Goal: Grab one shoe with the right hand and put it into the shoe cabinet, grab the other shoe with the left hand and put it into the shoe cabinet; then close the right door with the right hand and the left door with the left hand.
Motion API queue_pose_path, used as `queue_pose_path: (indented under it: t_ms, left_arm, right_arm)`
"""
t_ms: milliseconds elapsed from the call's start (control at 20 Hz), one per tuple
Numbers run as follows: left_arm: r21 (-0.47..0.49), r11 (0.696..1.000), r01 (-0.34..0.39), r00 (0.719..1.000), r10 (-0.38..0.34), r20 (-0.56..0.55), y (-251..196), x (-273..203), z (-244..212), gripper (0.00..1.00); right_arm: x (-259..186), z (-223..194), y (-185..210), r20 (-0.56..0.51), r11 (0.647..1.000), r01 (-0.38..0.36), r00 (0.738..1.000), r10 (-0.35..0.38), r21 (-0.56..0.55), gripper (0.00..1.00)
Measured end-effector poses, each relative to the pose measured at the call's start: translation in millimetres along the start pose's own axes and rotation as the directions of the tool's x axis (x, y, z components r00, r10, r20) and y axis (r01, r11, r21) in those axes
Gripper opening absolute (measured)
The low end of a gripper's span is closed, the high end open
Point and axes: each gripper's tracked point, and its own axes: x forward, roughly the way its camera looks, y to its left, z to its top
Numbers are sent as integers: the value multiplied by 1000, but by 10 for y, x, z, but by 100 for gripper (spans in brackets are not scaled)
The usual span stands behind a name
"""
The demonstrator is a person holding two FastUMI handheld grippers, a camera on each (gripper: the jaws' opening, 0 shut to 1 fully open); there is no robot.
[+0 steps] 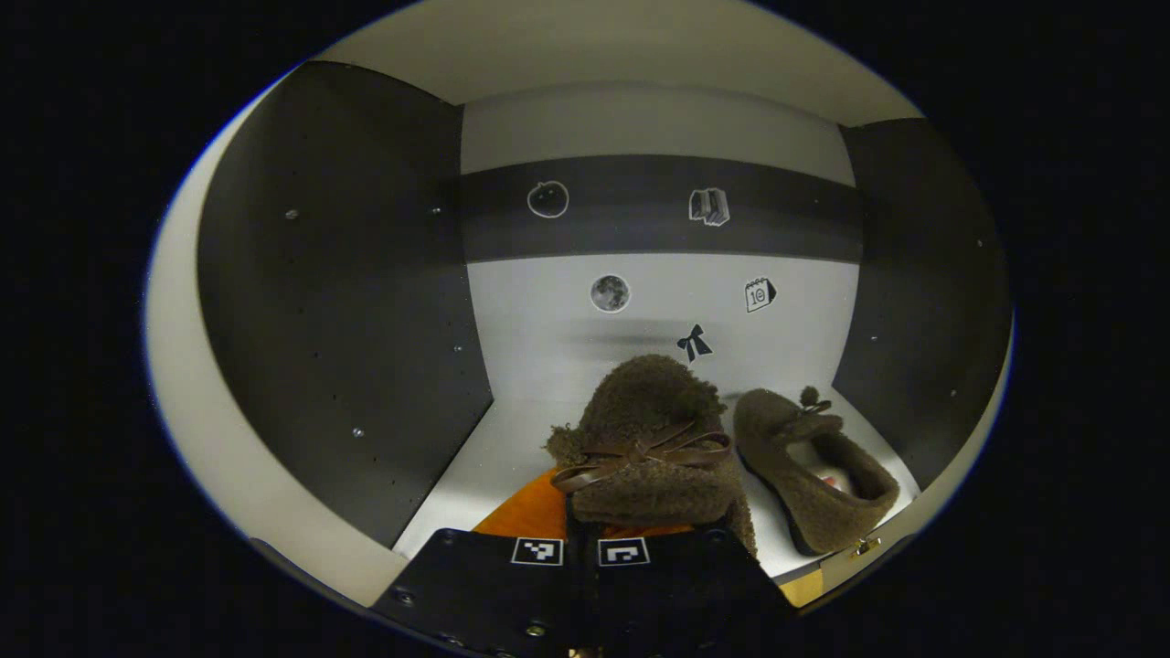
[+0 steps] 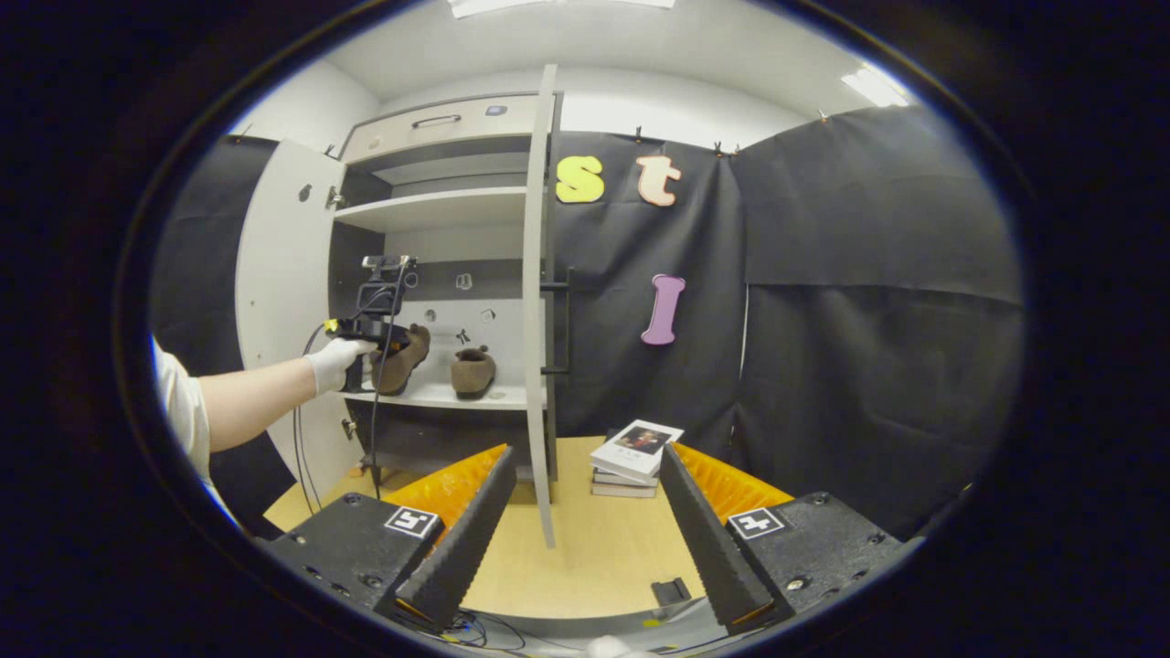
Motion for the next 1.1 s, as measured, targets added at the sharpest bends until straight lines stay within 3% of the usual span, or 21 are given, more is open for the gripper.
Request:
queue_pose_path:
  t_ms: [300,600,650,700,850,950,1100]
  left_arm:
    - [-27,1000,-8,990,4,-140,-63,523,-276,0]
    - [-19,998,53,979,-56,-197,-146,505,-339,4]
    - [-17,999,49,979,-51,-200,-123,463,-348,16]
    - [-7,998,65,981,-65,-185,-131,436,-335,23]
    - [62,998,35,995,-29,-95,-5,242,-157,68]
    - [31,998,48,997,-46,-66,-16,57,-105,99]
    - [-1,999,35,999,-35,17,84,-361,-3,96]
  right_arm:
    - [105,116,-162,-2,999,33,999,-33,-25,100]
    - [314,129,-35,-37,999,-35,999,35,2,100]
    - [336,141,16,-38,999,-51,998,51,-2,100]
    - [356,151,47,-34,998,-63,997,62,-6,100]
    - [374,131,216,-43,991,-123,992,121,-51,100]
    - [380,192,296,-24,987,-147,989,146,-70,100]
    - [380,173,460,-24,982,-186,983,185,-44,100]
